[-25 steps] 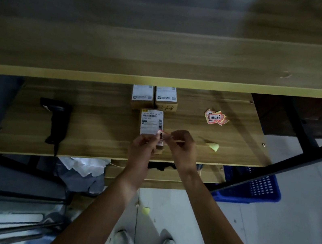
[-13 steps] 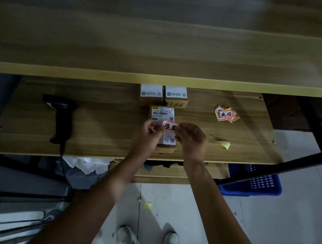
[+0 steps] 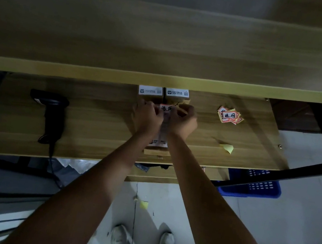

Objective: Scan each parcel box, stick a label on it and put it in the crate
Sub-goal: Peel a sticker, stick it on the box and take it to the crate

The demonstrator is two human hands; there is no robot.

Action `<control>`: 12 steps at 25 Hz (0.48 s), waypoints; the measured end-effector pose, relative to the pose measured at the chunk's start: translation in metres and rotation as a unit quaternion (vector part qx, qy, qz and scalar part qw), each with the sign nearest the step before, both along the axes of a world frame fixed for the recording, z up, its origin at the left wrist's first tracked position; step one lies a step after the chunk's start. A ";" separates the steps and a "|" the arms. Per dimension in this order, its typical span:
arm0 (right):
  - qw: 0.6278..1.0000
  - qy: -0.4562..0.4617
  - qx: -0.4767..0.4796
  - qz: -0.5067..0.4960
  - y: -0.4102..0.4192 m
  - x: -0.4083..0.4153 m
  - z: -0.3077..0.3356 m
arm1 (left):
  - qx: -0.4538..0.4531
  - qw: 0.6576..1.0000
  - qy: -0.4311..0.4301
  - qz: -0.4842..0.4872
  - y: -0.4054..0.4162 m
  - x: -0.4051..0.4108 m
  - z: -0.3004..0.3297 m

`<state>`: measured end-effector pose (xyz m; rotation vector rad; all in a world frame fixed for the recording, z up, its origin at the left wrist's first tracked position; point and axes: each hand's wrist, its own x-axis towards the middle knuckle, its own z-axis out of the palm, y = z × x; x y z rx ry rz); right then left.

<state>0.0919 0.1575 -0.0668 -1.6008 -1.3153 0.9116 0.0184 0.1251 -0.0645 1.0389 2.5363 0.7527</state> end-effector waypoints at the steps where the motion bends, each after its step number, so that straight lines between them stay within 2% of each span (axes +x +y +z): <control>1: 1.000 -0.011 0.018 -0.001 -0.001 -0.001 -0.005 | 0.004 1.000 -0.007 0.000 0.001 0.000 -0.001; 5: 0.998 -0.012 0.066 -0.002 -0.001 0.004 -0.018 | 0.020 0.997 -0.050 0.055 0.003 0.011 -0.004; 12: 0.996 -0.028 0.086 0.000 0.002 0.002 -0.025 | 0.051 0.996 -0.020 0.076 0.003 0.018 -0.011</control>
